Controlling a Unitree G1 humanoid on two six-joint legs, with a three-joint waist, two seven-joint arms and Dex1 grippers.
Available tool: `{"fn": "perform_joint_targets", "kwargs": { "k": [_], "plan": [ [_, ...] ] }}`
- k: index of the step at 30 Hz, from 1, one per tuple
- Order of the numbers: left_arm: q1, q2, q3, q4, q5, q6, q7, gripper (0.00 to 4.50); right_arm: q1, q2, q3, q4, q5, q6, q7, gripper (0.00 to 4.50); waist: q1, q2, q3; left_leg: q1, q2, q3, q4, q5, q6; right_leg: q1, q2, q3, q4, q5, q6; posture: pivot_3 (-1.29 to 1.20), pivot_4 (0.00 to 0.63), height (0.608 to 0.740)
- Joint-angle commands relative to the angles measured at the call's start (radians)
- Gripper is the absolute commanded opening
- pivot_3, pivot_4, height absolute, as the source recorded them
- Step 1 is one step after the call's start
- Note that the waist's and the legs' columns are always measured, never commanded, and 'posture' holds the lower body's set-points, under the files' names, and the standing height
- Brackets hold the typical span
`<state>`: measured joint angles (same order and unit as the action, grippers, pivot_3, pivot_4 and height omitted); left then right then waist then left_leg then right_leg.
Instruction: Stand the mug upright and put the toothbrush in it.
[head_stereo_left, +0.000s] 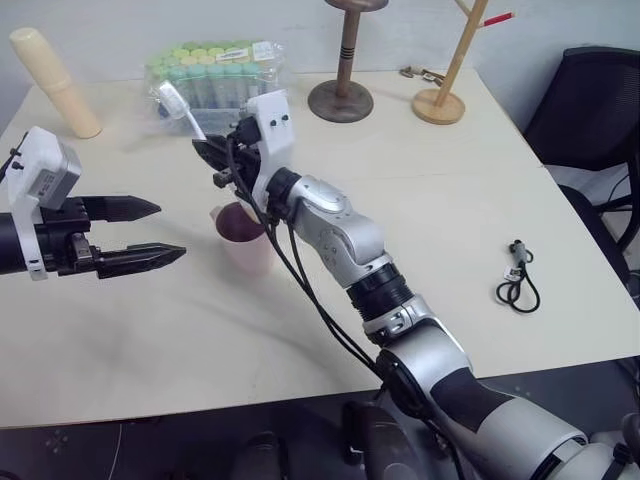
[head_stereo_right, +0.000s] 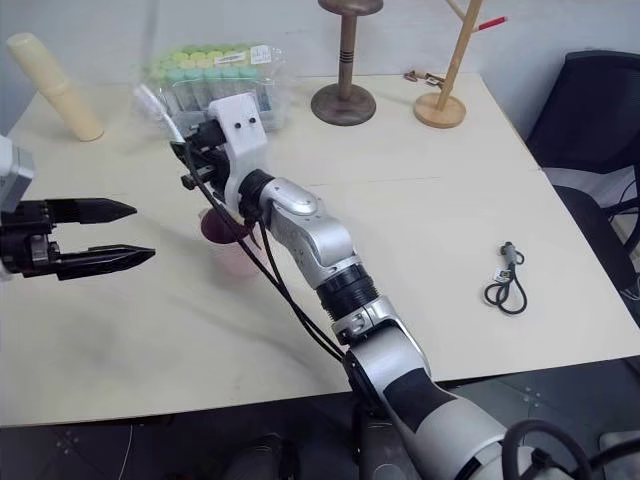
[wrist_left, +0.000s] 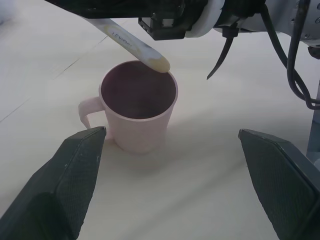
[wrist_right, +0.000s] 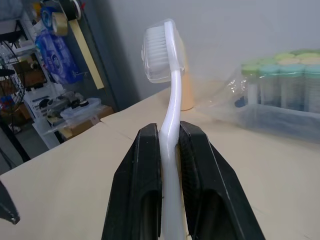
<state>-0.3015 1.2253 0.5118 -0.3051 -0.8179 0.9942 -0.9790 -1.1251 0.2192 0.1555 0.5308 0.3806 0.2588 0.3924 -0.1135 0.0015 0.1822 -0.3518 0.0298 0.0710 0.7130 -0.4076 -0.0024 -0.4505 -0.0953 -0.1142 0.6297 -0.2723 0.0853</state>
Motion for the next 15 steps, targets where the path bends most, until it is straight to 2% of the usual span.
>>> {"fn": "perform_joint_targets", "kwargs": {
  "k": [1,9,15],
  "plan": [
    [-0.017,0.002,0.029,-0.015,-0.011,-0.007,0.008,4.5,0.05,0.146,0.03,-0.002,-0.004,-0.032,0.016,0.52,0.0,0.0,0.0,0.0,0.0,0.0,0.0,0.0,0.0,0.0,0.0,0.0,0.0,0.0,0.0,0.0,0.15,0.74],
    [-0.039,-0.003,0.004,-0.002,-0.012,-0.02,0.013,4.5,0.075,0.11,0.016,-0.047,0.035,-0.021,0.025,2.87,0.001,0.0,0.0,0.0,0.0,-0.001,0.0,0.0,0.0,0.0,0.0,0.0,0.0,0.0,0.0,0.0,0.15,0.74],
    [-0.046,-0.027,-0.006,0.006,-0.017,-0.037,-0.001,4.5,0.129,-0.063,-0.011,-0.301,0.117,0.156,0.1,2.87,0.006,0.0,0.0,0.0,0.0,-0.003,0.0,0.0,0.0,0.001,0.0,-0.001,0.0,0.0,0.0,0.0,0.15,0.74]
  ]
}}
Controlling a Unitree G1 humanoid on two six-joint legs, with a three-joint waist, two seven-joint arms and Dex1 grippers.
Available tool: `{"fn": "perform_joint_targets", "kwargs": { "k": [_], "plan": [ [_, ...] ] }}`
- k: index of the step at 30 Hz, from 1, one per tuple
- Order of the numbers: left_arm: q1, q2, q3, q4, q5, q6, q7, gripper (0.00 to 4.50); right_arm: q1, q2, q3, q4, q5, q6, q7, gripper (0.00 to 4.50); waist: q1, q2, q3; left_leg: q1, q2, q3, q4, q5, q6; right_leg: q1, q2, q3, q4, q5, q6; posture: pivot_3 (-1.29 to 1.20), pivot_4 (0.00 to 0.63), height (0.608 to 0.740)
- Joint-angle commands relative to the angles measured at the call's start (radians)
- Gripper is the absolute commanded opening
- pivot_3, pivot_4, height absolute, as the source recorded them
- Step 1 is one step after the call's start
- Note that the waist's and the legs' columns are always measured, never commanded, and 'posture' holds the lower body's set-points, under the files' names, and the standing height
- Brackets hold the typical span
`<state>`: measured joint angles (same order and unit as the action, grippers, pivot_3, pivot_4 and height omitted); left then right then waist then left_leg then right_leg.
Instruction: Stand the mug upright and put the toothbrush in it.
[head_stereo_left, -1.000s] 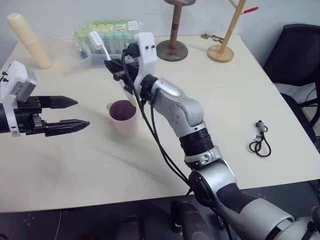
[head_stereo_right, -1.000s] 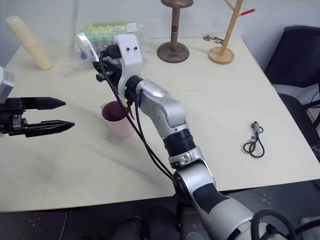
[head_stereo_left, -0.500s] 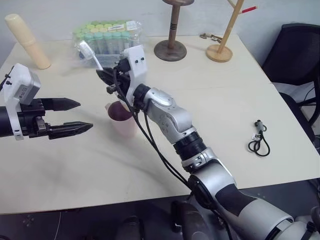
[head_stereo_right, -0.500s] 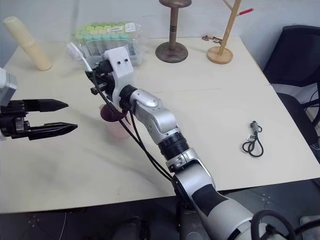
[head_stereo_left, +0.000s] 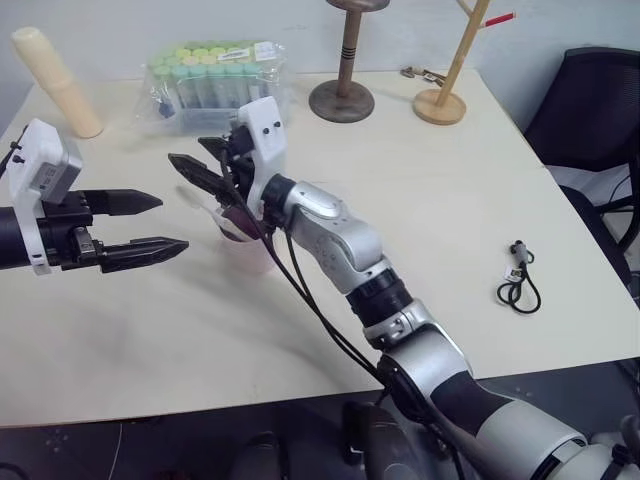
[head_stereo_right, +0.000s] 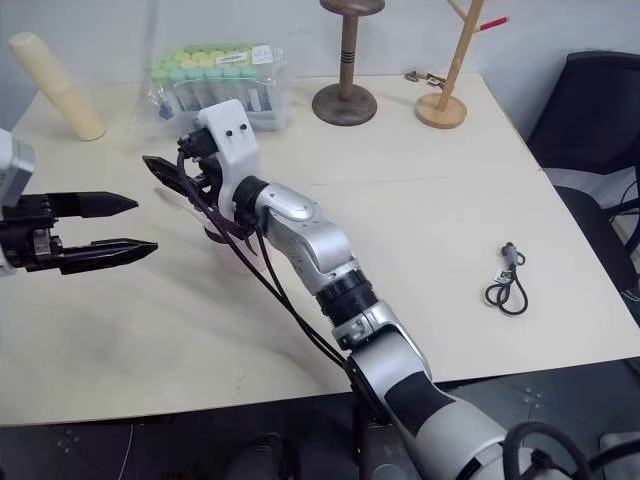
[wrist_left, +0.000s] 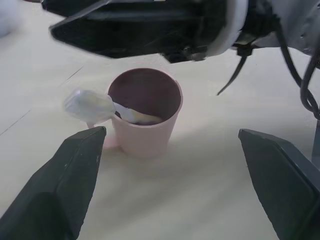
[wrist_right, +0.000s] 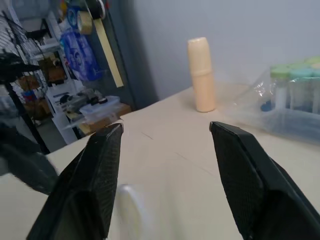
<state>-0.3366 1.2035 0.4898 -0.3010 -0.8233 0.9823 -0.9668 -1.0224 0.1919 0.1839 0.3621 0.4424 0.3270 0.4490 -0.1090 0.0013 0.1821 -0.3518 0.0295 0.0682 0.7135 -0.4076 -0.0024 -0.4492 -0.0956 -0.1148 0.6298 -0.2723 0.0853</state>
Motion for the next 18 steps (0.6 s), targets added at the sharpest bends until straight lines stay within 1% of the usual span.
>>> {"fn": "perform_joint_targets", "kwargs": {
  "k": [1,4,6,8,10,12,14,16,18],
  "plan": [
    [-0.004,-0.009,0.017,0.006,-0.01,-0.03,-0.023,4.5,0.03,-0.105,-0.042,-0.192,0.074,0.145,0.09,2.87,0.003,0.0,0.0,0.0,0.0,0.0,0.0,0.0,0.0,0.0,0.0,0.0,0.0,0.0,0.0,0.0,0.15,0.74],
    [0.027,-0.01,0.021,0.028,0.013,-0.056,-0.057,4.5,0.043,-0.306,-0.068,-0.322,0.128,0.29,0.22,2.87,0.025,0.0,0.0,-0.001,-0.001,-0.001,0.002,0.0,0.0,0.0,-0.001,0.0,-0.001,0.0,0.0,0.0,0.15,0.74],
    [0.052,0.002,0.03,0.053,0.029,-0.077,-0.09,4.5,0.071,-0.497,-0.086,-0.397,0.163,0.376,0.344,2.87,0.036,0.0,0.0,-0.001,-0.001,-0.001,0.002,0.0,0.0,0.001,-0.001,0.0,-0.002,0.0,0.0,0.0,0.15,0.74],
    [0.072,0.02,0.043,0.082,0.048,-0.107,-0.129,4.5,0.105,-0.649,-0.099,-0.448,0.191,0.435,0.445,2.87,0.051,0.0,0.0,-0.001,0.0,0.0,0.002,0.0,0.0,0.001,-0.001,0.0,-0.003,0.0,0.0,0.0,0.15,0.74],
    [0.092,0.043,0.066,0.123,0.067,-0.139,-0.183,4.5,0.163,-0.81,-0.118,-0.502,0.223,0.467,0.578,2.87,0.058,0.0,0.0,-0.001,0.0,0.002,0.002,0.0,0.001,0.001,0.0,0.0,-0.003,0.0,0.0,0.0,0.15,0.74],
    [0.097,0.064,0.085,0.169,0.078,-0.171,-0.234,4.5,0.231,-0.948,-0.137,-0.546,0.228,0.445,0.699,2.87,0.071,-0.001,0.0,-0.001,0.001,0.003,0.001,0.0,0.001,0.001,0.0,0.0,-0.004,0.0,0.0,0.0,0.15,0.74],
    [0.099,0.08,0.091,0.204,0.091,-0.198,-0.269,4.5,0.275,-1.035,-0.151,-0.555,0.213,0.423,0.757,2.87,0.074,-0.001,0.0,0.0,0.001,0.007,0.002,-0.001,0.001,0.001,0.0,0.002,-0.004,0.0,0.0,0.0,0.15,0.74],
    [0.097,0.092,0.089,0.23,0.104,-0.22,-0.295,4.5,0.301,-1.087,-0.164,-0.547,0.184,0.376,0.793,2.87,0.076,-0.001,0.0,0.001,0.001,0.01,0.002,-0.001,0.001,0.001,0.0,0.003,-0.003,0.0,0.001,0.0,0.15,0.74],
    [0.093,0.104,0.083,0.244,0.114,-0.233,-0.31,4.5,0.305,-1.113,-0.189,-0.532,0.204,0.398,0.801,3.23,0.079,-0.001,0.0,0.003,0.001,0.012,0.002,-0.001,0.001,0.001,0.0,0.005,-0.002,0.0,0.001,0.0,0.15,0.74]
  ]
}}
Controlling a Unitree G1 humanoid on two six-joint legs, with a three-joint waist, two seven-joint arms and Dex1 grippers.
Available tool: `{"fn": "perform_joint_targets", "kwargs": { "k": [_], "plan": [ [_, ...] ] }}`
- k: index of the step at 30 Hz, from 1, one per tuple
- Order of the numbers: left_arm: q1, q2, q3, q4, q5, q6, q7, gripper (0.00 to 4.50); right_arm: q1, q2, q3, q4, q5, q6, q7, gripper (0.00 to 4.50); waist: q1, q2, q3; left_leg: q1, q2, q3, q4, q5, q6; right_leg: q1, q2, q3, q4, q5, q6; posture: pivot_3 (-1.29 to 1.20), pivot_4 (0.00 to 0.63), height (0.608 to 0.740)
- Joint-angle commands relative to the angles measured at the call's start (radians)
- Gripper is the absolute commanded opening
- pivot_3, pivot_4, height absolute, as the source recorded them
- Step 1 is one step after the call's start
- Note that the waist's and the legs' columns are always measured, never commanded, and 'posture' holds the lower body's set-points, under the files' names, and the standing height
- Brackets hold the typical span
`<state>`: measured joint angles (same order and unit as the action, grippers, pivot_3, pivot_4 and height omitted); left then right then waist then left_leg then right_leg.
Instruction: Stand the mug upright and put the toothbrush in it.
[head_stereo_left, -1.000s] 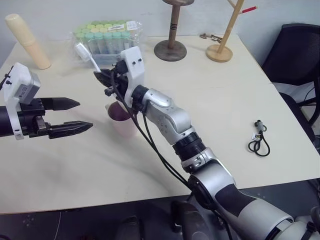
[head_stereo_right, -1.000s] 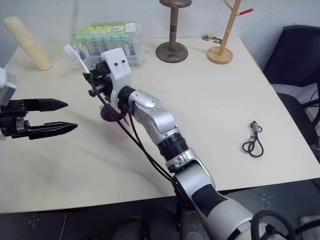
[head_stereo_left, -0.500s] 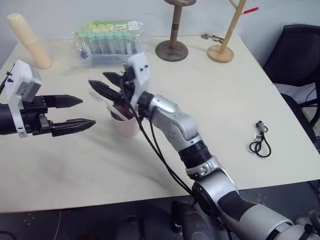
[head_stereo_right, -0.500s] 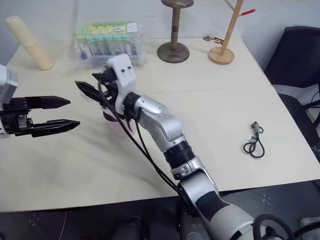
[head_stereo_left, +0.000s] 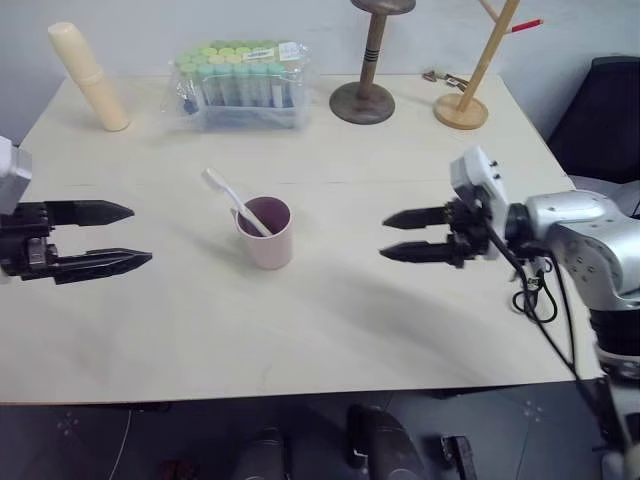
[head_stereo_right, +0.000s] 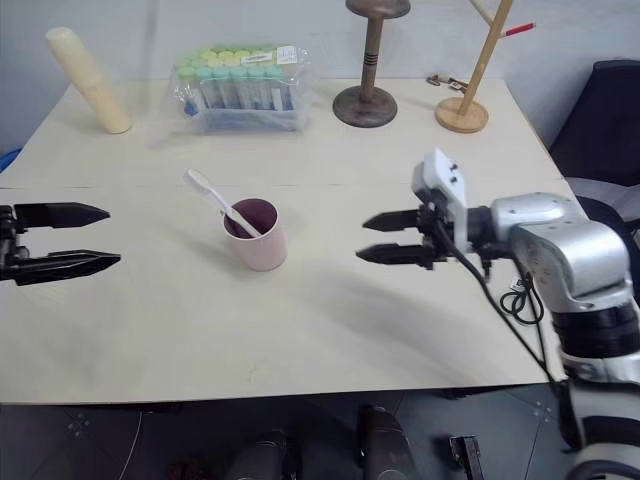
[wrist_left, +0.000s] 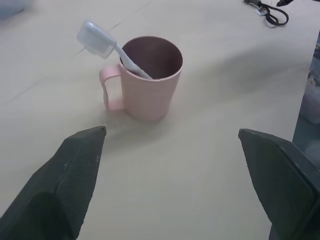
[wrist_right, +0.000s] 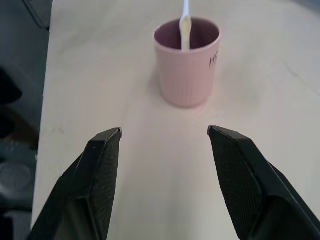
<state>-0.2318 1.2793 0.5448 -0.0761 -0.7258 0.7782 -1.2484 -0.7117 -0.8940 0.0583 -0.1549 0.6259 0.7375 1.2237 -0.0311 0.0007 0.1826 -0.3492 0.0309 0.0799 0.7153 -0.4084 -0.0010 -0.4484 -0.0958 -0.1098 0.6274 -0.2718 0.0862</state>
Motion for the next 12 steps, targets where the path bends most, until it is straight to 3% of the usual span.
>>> {"fn": "perform_joint_targets", "kwargs": {
  "k": [1,4,12],
  "plan": [
    [-0.011,0.032,0.025,0.02,0.022,-0.036,-0.036,4.5,-0.009,-0.03,-0.077,-0.009,0.038,0.017,0.019,3.5,0.003,0.0,0.0,0.0,0.0,0.0,0.0,0.0,0.0,0.0,0.0,0.0,0.0,0.0,0.0,0.0,0.15,0.74],
    [-0.012,0.031,0.018,0.017,0.036,-0.05,-0.047,4.5,-0.001,-0.026,-0.088,-0.02,0.039,0.011,0.024,4.49,0.004,0.0,0.0,-0.001,0.0,0.0,0.0,0.0,0.0,0.0,0.0,0.0,0.0,0.0,0.0,0.0,0.15,0.74],
    [0.012,-0.001,0.023,-0.025,0.037,-0.068,-0.052,4.5,-0.015,0.022,-0.11,-0.043,0.036,0.006,-0.051,4.49,0.007,0.0,0.0,-0.002,0.0,0.0,0.001,0.0,0.0,-0.001,0.0,0.0,0.0,0.0,0.0,0.0,0.15,0.74]
  ]
}}
